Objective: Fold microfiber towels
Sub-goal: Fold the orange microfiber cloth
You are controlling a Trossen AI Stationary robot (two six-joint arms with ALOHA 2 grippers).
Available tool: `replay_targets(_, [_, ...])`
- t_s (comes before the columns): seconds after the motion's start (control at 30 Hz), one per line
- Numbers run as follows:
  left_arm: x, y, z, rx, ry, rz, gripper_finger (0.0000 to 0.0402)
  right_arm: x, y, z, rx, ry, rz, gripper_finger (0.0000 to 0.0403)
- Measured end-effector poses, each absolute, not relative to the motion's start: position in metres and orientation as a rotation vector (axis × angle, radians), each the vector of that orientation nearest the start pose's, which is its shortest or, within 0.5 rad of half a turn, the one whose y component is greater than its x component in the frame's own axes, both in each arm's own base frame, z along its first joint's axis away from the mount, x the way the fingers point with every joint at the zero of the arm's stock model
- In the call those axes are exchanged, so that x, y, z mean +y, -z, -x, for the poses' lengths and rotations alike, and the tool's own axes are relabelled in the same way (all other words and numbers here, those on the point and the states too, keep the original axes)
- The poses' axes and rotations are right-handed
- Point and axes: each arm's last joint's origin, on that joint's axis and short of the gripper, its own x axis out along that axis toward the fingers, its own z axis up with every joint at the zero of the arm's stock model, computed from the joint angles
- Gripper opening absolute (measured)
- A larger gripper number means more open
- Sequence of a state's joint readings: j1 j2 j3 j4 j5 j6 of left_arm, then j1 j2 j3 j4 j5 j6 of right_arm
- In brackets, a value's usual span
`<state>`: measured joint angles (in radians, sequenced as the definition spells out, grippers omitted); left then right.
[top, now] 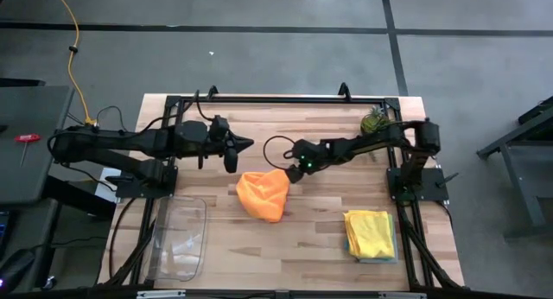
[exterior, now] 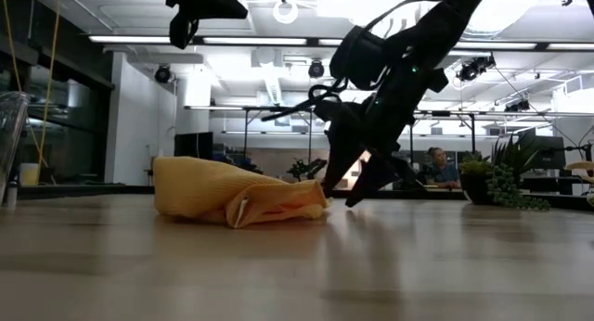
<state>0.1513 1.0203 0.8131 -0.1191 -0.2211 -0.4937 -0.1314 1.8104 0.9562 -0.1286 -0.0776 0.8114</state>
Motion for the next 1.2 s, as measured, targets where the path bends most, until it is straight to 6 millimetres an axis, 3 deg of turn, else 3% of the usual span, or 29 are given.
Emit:
replay_targets(0.23, [0.04, -0.306, -0.222, 0.229, -0.443, 0.472, 0.0, -0.044, -0.135, -0.342, 0.86, 0.505, -0.884, 0.0221])
replay_targets(0.47, [0.04, -0.306, -0.222, 0.229, -0.446, 0.471, 0.0, -0.039, -0.135, -0.344, 0.843, 0.501, -0.911, 0.0176])
replay_targets(0.67, [0.04, -0.306, -0.222, 0.228, -0.451, 0.47, 0.0, -0.033, -0.122, -0.347, 0.872, 0.515, -0.93, 0.0144])
replay_targets(0.83, [0.04, -0.306, -0.222, 0.228, -0.45, 0.47, 0.0, -0.033, -0.118, -0.35, 0.821, 0.59, -0.969, 0.0138])
replay_targets(1.2, [0.04, -0.306, -0.222, 0.229, -0.45, 0.47, 0.0, -0.033, -0.118, -0.351, 0.813, 0.567, -0.981, 0.0137])
